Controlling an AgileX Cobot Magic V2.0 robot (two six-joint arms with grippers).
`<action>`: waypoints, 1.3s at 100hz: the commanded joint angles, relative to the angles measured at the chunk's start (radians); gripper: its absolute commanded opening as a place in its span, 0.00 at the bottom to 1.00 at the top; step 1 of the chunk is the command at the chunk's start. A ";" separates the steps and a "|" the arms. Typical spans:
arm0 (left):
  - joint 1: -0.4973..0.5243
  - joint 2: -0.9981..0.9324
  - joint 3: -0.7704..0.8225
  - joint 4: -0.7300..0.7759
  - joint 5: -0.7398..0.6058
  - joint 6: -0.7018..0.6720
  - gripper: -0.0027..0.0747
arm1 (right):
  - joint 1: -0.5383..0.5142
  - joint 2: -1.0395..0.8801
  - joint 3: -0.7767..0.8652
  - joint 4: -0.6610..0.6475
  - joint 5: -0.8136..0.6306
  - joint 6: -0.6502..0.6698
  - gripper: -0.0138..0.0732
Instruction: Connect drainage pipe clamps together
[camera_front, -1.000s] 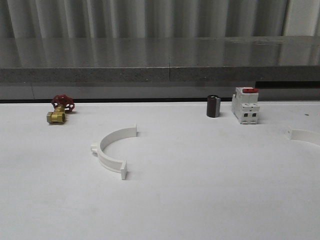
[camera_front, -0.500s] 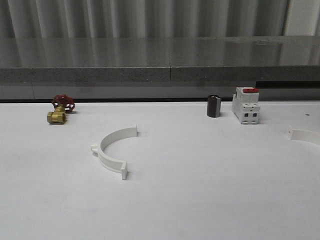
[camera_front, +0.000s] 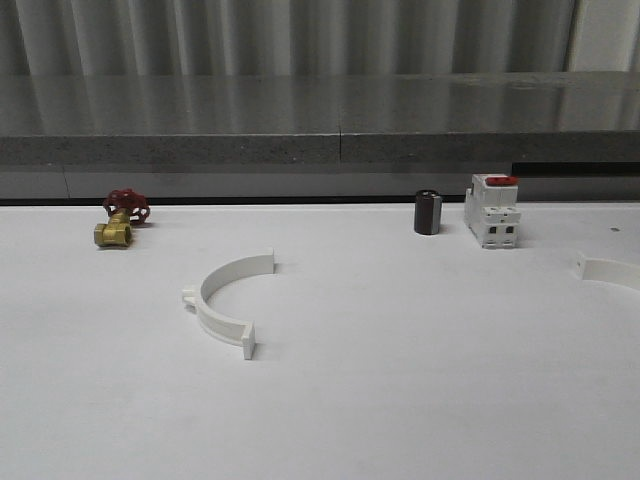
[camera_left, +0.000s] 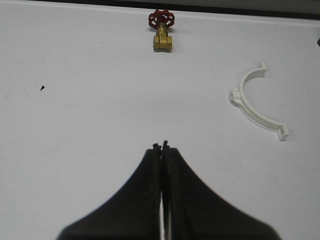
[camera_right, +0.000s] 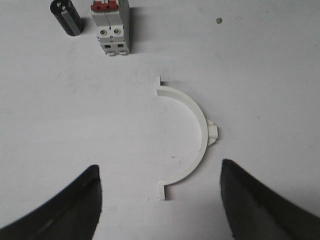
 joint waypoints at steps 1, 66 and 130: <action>0.000 0.005 -0.025 0.003 -0.064 -0.001 0.01 | -0.002 -0.012 -0.035 0.002 -0.102 -0.004 0.83; 0.000 0.005 -0.025 0.003 -0.064 -0.001 0.01 | -0.132 0.331 -0.307 0.021 0.157 -0.031 0.83; 0.000 0.005 -0.025 0.003 -0.064 -0.001 0.01 | -0.154 0.645 -0.319 0.021 0.012 -0.147 0.83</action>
